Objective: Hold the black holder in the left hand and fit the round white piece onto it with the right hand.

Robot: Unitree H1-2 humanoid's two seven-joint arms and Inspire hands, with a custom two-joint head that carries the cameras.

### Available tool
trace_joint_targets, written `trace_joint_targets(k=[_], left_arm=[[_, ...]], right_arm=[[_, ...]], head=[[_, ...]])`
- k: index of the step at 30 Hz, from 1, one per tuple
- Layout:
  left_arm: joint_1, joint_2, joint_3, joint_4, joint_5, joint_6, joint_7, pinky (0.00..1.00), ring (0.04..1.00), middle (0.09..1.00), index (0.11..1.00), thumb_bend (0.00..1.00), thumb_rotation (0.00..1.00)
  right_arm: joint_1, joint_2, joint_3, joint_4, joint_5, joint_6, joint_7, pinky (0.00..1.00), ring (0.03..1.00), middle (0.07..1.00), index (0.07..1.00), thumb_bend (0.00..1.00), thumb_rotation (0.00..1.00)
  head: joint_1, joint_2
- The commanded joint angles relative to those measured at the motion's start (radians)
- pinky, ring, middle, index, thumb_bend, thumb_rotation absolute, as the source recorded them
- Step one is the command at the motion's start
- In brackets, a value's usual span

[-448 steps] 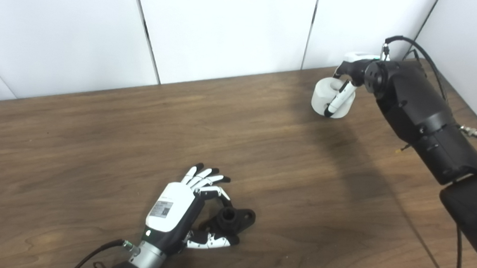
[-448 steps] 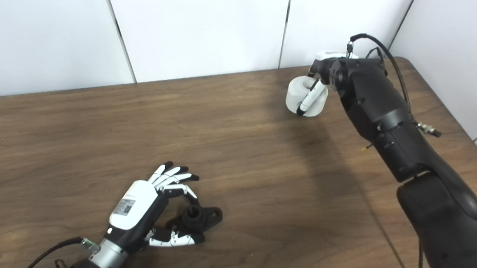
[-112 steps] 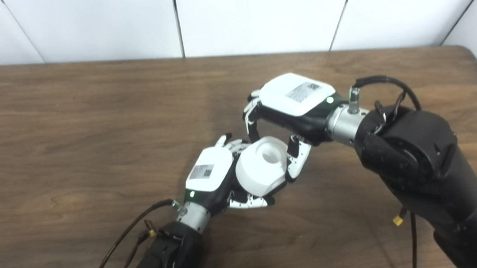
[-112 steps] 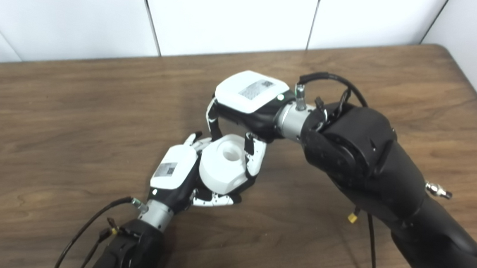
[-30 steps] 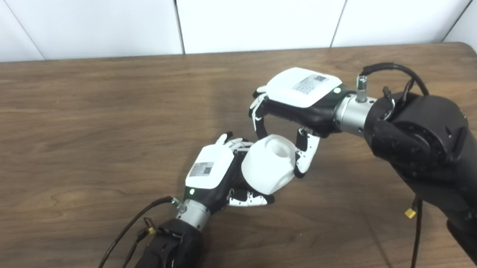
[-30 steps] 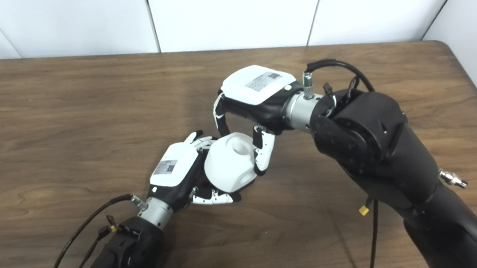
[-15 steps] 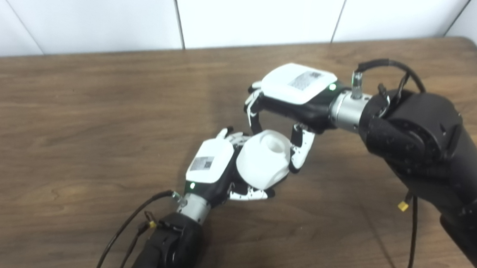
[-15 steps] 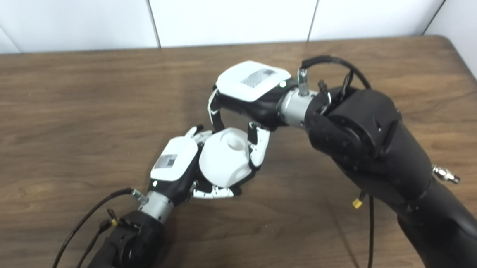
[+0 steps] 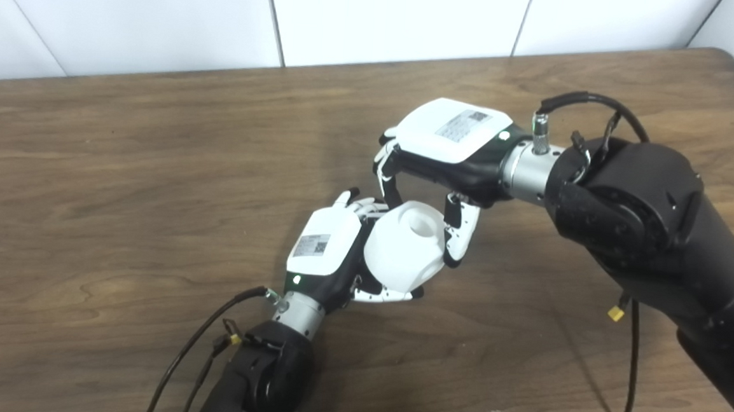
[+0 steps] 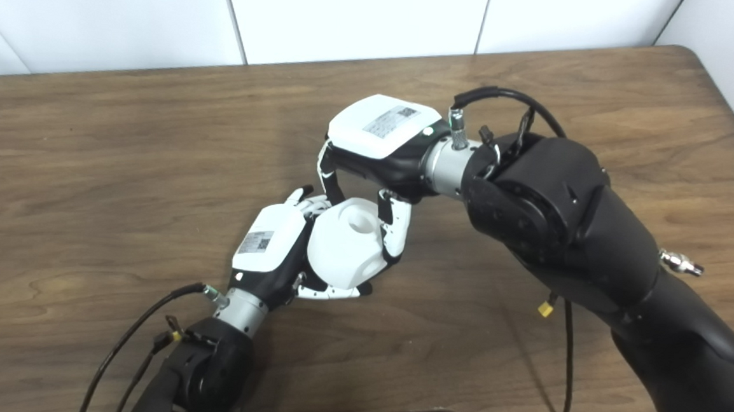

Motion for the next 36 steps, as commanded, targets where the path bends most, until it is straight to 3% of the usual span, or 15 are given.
trace_joint_targets(k=[1, 10, 11, 12, 17, 26, 31, 36], left_arm=[[-0.009, -0.001, 0.002, -0.02, 0.005, 0.008, -0.008, 0.99, 0.858, 0.783, 0.487, 0.51, 0.06], [-0.014, 0.005, -0.008, -0.032, 0.077, 0.041, -0.026, 0.94, 0.843, 0.795, 0.497, 0.52, 0.08], [-0.016, 0.006, -0.009, -0.032, 0.086, 0.042, -0.024, 0.92, 0.836, 0.792, 0.6, 0.73, 0.2], [-0.017, 0.006, -0.01, -0.031, 0.093, 0.044, -0.022, 0.91, 0.832, 0.79, 0.644, 0.81, 0.25], [-0.019, 0.003, -0.007, -0.021, 0.112, 0.039, 0.0, 0.88, 0.815, 0.788, 0.756, 0.98, 0.37], [-0.02, 0.002, 0.006, -0.005, 0.087, 0.013, 0.028, 0.87, 0.834, 0.828, 0.863, 1.0, 0.44], [-0.015, -0.019, 0.031, -0.039, 0.025, 0.048, -0.032, 0.91, 0.881, 0.887, 0.927, 1.0, 0.47], [-0.011, -0.034, 0.044, -0.078, 0.0, 0.084, -0.072, 0.93, 0.912, 0.932, 0.974, 1.0, 0.48]], right_arm=[[-0.039, 0.001, -0.028, -0.016, -0.011, 0.03, 0.104, 0.88, 0.923, 0.806, 0.481, 0.53, 0.14], [-0.044, 0.001, -0.039, -0.013, -0.007, 0.03, 0.104, 0.88, 0.922, 0.811, 0.481, 0.53, 0.14], [-0.047, 0.0, -0.037, -0.012, -0.006, 0.03, 0.104, 0.88, 0.922, 0.811, 0.481, 0.52, 0.14], [-0.05, -0.001, -0.036, -0.012, -0.006, 0.03, 0.104, 0.88, 0.923, 0.811, 0.481, 0.52, 0.14], [-0.056, 0.001, -0.041, -0.012, -0.007, 0.03, 0.104, 0.87, 0.925, 0.808, 0.481, 0.52, 0.14], [-0.079, -0.005, -0.039, 0.008, 0.0, 0.03, 0.104, 0.86, 0.927, 0.809, 0.482, 0.52, 0.14], [-0.098, 0.006, -0.065, 0.038, -0.004, 0.03, 0.104, 0.86, 0.933, 0.803, 0.481, 0.52, 0.14], [-0.121, 0.0, -0.086, 0.064, -0.002, 0.03, 0.104, 0.94, 0.942, 0.813, 0.48, 0.52, 0.13]], head=[[0.0, 0.001], [0.0, 0.002], [0.0, 0.002], [0.0, 0.002], [0.001, -0.001], [0.013, -0.008], [0.013, -0.008], [0.018, -0.011]])
